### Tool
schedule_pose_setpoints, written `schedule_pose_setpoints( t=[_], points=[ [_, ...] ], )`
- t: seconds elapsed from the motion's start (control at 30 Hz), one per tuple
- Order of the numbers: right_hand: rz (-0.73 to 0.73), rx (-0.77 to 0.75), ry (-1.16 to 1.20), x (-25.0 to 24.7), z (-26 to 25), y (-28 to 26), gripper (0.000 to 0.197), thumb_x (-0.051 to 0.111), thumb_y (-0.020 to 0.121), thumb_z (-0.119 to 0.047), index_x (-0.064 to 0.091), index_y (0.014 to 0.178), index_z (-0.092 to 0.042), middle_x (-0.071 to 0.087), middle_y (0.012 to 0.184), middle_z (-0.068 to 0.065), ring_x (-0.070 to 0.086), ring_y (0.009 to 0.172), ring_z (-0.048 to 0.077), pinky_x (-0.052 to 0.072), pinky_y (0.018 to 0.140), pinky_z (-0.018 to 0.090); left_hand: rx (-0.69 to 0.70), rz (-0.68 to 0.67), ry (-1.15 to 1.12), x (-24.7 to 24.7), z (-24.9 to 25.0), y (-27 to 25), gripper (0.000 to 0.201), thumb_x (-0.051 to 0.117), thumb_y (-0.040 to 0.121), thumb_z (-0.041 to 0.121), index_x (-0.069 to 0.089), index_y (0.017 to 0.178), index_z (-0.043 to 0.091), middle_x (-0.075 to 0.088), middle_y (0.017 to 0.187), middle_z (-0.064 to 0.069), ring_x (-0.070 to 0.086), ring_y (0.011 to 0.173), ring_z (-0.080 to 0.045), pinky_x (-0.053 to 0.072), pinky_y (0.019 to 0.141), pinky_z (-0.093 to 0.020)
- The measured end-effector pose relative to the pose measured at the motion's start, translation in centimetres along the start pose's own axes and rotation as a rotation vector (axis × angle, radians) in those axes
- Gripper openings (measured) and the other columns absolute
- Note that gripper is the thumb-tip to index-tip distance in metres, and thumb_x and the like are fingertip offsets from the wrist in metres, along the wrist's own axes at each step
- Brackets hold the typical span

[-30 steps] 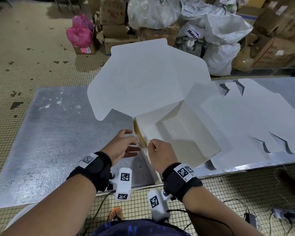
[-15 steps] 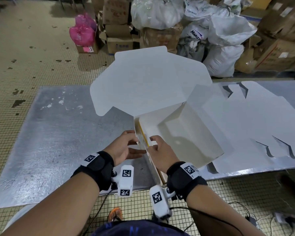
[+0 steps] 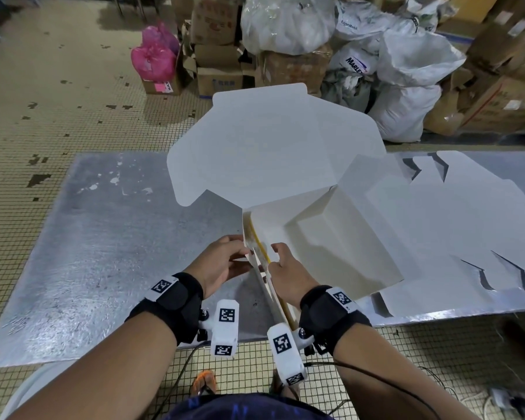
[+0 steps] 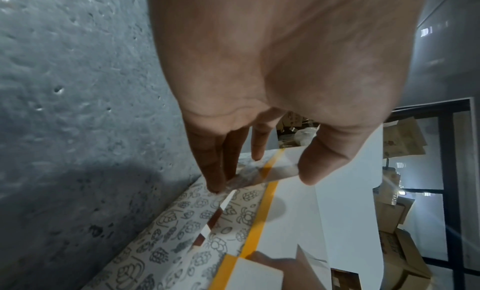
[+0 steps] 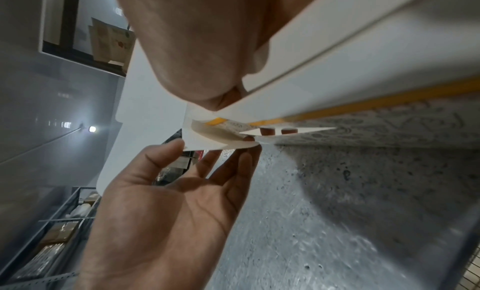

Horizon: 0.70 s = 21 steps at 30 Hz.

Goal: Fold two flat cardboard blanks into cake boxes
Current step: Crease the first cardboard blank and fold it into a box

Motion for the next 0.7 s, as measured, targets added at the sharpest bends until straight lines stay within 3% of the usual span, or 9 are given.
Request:
schedule_pose_setpoints(
  t=[0.17, 0.4, 0.53, 0.63, 0.7],
  points=[
    [-0.007, -0.016, -0.038, 0.24, -0.08, 0.20, 0.043, 0.030, 0.103, -0.016, 0.028, 0.145, -0.021, 0.051, 0.080, -0.010, 0.050, 0.065, 0.007, 0.035, 0.056, 0.020, 0.016, 0.026, -0.039, -0.63, 0.68, 0.09, 0.018, 0.053, 0.094, 0.002, 0.061, 0.110, 0.004, 0.070, 0.089, -0.012, 0.069, 0.087, -0.032, 0.055, 0.095, -0.044],
    [-0.004, -0.034, -0.064, 0.69, -0.06, 0.58, 0.042, 0.029, 0.103, -0.017, 0.029, 0.144, -0.023, 0.055, 0.085, -0.005, 0.053, 0.074, 0.010, 0.039, 0.064, 0.026, 0.015, -0.003, -0.046, -0.37, 0.91, -0.15, 0.025, 0.055, 0.095, 0.004, 0.058, 0.119, 0.001, 0.069, 0.117, -0.023, 0.068, 0.106, -0.042, 0.055, 0.097, -0.043],
    [0.011, -0.031, -0.048, 0.66, 0.07, 0.71, 0.041, 0.029, 0.102, -0.018, 0.030, 0.143, -0.025, 0.057, 0.085, -0.003, 0.055, 0.073, 0.012, 0.041, 0.064, 0.027, 0.020, 0.001, 0.037, -0.37, 0.84, -0.04, 0.034, 0.065, 0.092, 0.013, 0.058, 0.125, 0.005, 0.070, 0.119, -0.018, 0.071, 0.104, -0.036, 0.056, 0.096, -0.043],
    [0.010, -0.042, -0.045, 0.82, -0.04, 0.63, 0.038, 0.030, 0.102, -0.020, 0.033, 0.139, -0.027, 0.063, 0.093, 0.001, 0.063, 0.084, 0.021, 0.048, 0.074, 0.034, 0.040, 0.010, 0.158, -0.76, 0.88, 0.24, 0.049, 0.076, 0.082, 0.028, 0.062, 0.127, 0.013, 0.070, 0.120, -0.011, 0.071, 0.104, -0.027, 0.057, 0.090, -0.036],
    [0.011, -0.045, -0.033, 0.85, -0.08, 0.60, 0.035, 0.031, 0.101, -0.022, 0.038, 0.135, -0.028, 0.066, 0.099, 0.004, 0.065, 0.091, 0.025, 0.051, 0.080, 0.038, 0.039, 0.003, 0.181, -0.79, 0.74, 0.31, 0.051, 0.078, 0.081, 0.026, 0.062, 0.129, 0.014, 0.069, 0.122, -0.009, 0.071, 0.105, -0.025, 0.058, 0.089, -0.033]
  ],
)
Point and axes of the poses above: each hand's wrist, its own y-axis towards the middle knuckle, its own x-axis out of the palm, z = x × y, the point moved 9 cm from there along y, towards the middle knuckle
